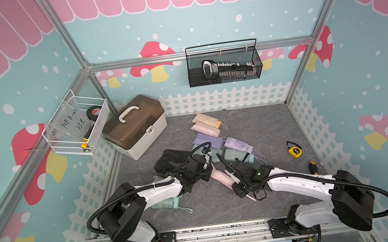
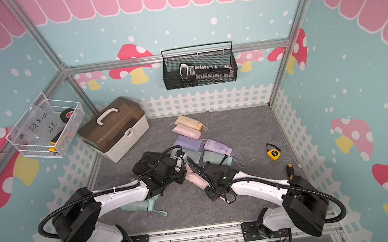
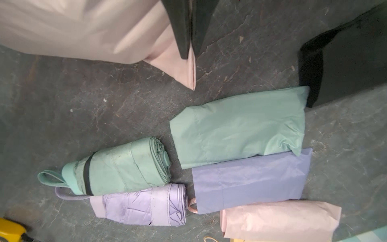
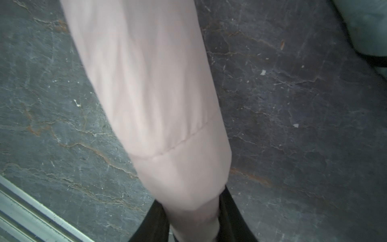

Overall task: Take umbrellas out of sleeves
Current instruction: Take out the umbrella from the umbrella sleeve.

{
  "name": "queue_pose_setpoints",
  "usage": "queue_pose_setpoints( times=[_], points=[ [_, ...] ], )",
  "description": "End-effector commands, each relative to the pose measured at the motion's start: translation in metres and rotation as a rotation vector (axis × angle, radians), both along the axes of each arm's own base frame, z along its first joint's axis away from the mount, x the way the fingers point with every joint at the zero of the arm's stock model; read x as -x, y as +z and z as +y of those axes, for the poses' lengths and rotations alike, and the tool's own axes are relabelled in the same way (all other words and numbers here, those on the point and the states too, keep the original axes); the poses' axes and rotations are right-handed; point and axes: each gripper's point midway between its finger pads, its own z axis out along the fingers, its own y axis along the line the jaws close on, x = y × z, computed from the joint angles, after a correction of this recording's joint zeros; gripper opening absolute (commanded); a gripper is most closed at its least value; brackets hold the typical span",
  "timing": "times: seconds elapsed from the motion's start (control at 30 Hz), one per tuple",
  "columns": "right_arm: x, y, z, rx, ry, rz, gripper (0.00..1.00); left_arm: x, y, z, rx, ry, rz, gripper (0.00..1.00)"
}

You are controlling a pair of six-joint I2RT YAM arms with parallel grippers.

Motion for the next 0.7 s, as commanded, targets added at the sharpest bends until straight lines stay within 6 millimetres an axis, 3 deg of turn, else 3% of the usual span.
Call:
queue_pose_setpoints(
  times=[0.0, 0.23, 0.3, 0.47, 0.57, 0.67],
  points=[
    [0.012, 0.002, -0.03, 0.107, -0.076, 0.041, 0.32, -0.027, 0.016, 0.015, -0.143, 0.034, -0.119, 0.0],
    [0.019, 0.001, -0.034, 0.101, -0.093, 0.07, 0.29, -0.054, 0.022, 0.038, -0.138, 0.094, -0.121, 0.0],
    [0.023, -0.002, -0.036, 0.113, -0.1, 0.091, 0.21, -0.057, 0.022, 0.043, -0.122, 0.106, -0.108, 0.0],
    [0.032, -0.007, -0.047, 0.159, -0.142, 0.137, 0.2, -0.062, 0.026, 0.044, -0.114, 0.114, -0.111, 0.0],
    [0.036, -0.009, -0.057, 0.208, -0.186, 0.153, 0.1, -0.064, 0.026, 0.046, -0.124, 0.121, -0.11, 0.0],
    [0.035, -0.007, -0.063, 0.216, -0.219, 0.131, 0.07, -0.065, 0.026, 0.046, -0.117, 0.124, -0.111, 0.0]
  ],
)
